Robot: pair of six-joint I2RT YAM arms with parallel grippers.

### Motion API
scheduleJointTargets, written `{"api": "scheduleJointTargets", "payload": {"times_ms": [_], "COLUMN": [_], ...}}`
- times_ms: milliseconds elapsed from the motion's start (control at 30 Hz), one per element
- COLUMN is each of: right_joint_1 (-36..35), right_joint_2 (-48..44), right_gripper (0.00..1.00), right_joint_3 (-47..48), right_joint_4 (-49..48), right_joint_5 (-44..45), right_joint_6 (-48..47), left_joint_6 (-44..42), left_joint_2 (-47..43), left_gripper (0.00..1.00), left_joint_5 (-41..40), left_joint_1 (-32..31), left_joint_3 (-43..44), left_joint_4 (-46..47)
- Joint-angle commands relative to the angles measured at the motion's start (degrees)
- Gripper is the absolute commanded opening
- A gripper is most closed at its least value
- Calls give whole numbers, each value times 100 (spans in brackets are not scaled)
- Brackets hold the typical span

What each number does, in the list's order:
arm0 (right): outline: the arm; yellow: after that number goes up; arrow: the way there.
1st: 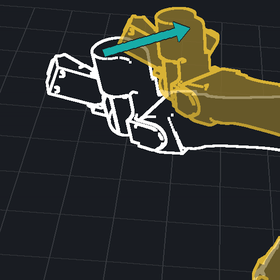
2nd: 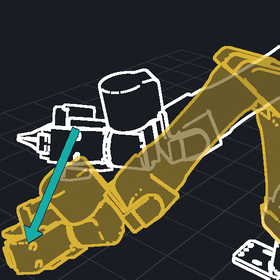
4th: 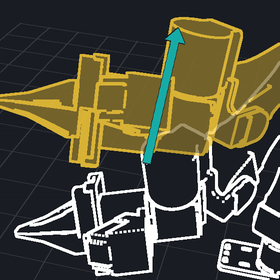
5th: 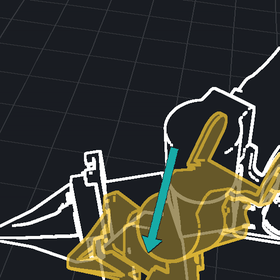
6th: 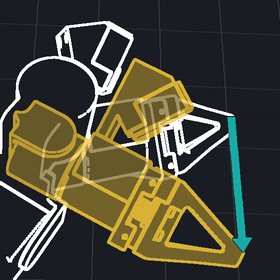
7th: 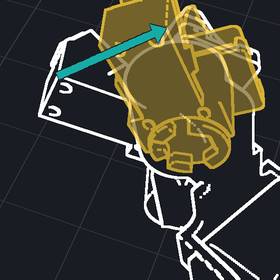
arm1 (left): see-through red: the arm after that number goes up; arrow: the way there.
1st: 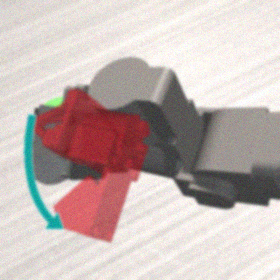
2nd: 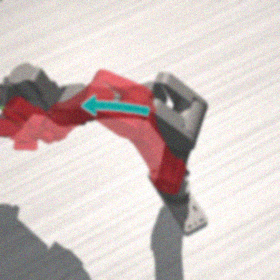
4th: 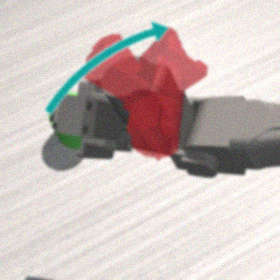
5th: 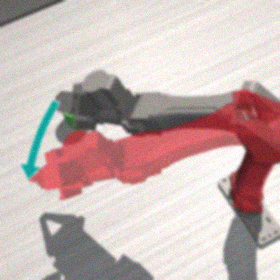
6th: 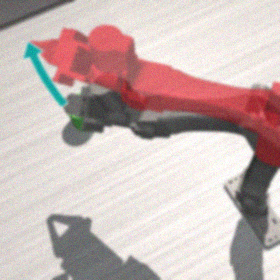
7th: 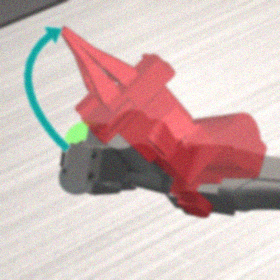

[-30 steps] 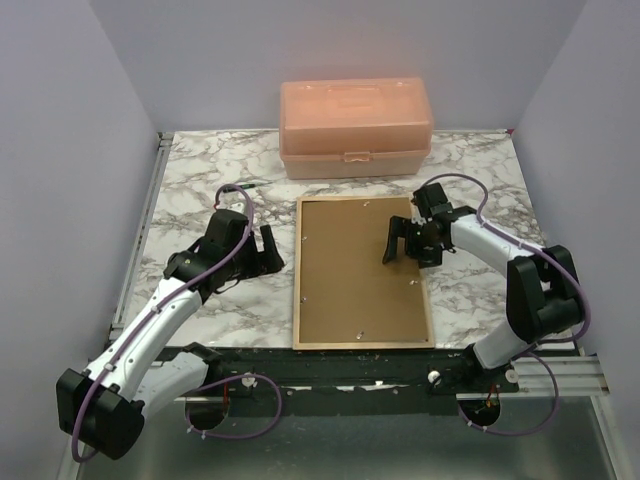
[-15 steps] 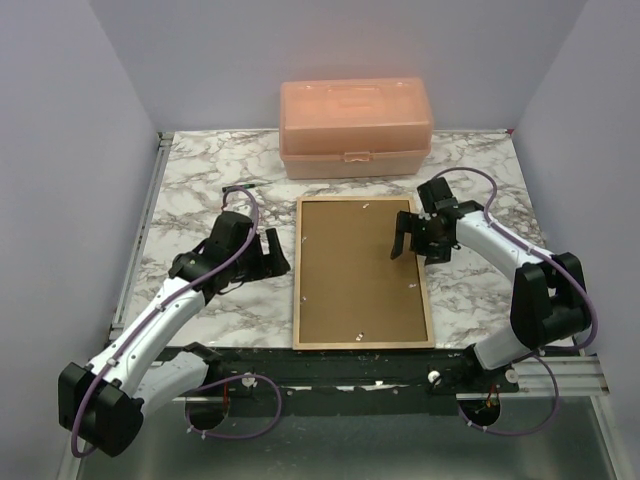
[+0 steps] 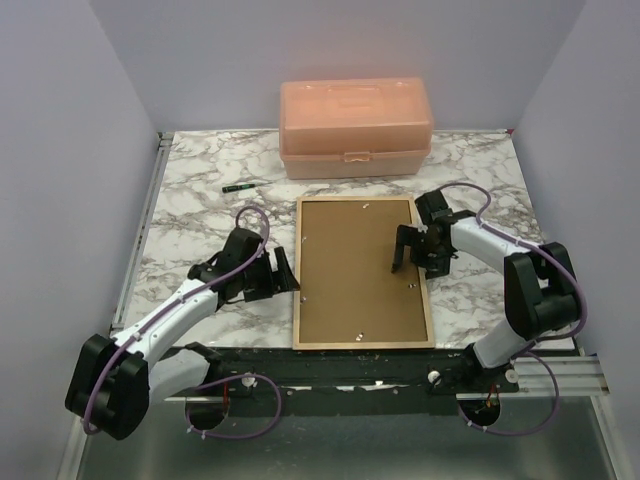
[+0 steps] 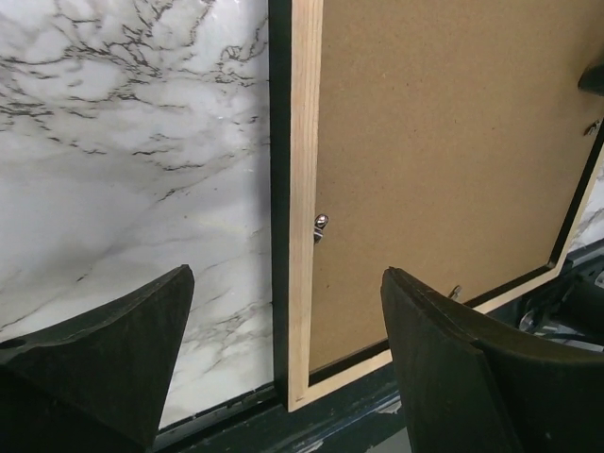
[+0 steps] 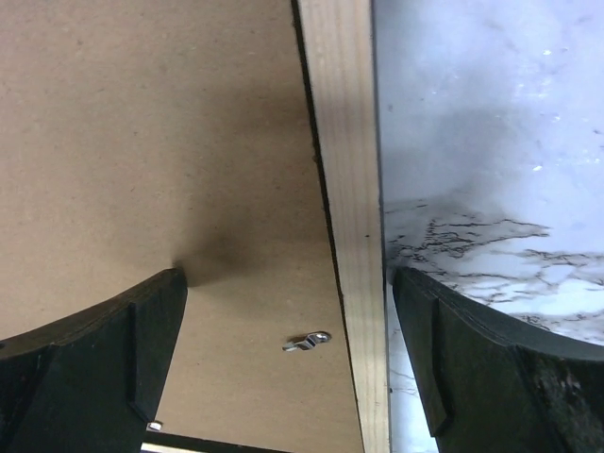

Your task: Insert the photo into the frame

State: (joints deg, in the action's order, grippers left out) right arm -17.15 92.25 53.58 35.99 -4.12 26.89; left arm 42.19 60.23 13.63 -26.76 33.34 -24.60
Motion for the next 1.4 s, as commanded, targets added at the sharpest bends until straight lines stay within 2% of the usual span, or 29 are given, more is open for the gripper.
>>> {"api": "scheduleJointTargets", "payload": {"times_ms": [0,167,433,533,633,733,800,933,1000,1367], "right_joint_1": [10,-75,-640,-829,-918,-929,-924,-901,-816,39], "right_joint_2": [17,-40,-103,-110,-257,-478,-541,-429,-330,561], "right_gripper": [100,100,99,99,99,100,100,100,100,100], "right_joint_3": [-233,-350,-331,-307,-406,-533,-498,-268,-106,957], "right_joint_4": [-400,-539,-522,-449,-468,-513,-430,-299,-303,-241], "right_joint_5": [-719,-1173,-1123,-1037,-1072,-958,-620,-167,-172,-344], "right_joint_6": [-74,-21,160,189,222,261,323,328,314,42], "left_joint_6": [333,471,626,732,884,999,1004,970,919,692], "left_joint_2": [304,472,117,-277,-696,-999,-1142,-1233,-1187,-679], "left_gripper": [81,79,76,71,61,59,60,78,81,78], "left_joint_5": [490,302,308,274,233,82,-72,-498,-611,-717], "left_joint_1": [-35,-38,-65,-89,-156,-230,-242,-242,-242,-242], "left_joint_3": [-292,-522,-1021,-1191,-1311,-1354,-1336,-1149,-1023,-819], "left_joint_4": [898,1031,1087,966,817,487,250,-294,-452,-424]}}
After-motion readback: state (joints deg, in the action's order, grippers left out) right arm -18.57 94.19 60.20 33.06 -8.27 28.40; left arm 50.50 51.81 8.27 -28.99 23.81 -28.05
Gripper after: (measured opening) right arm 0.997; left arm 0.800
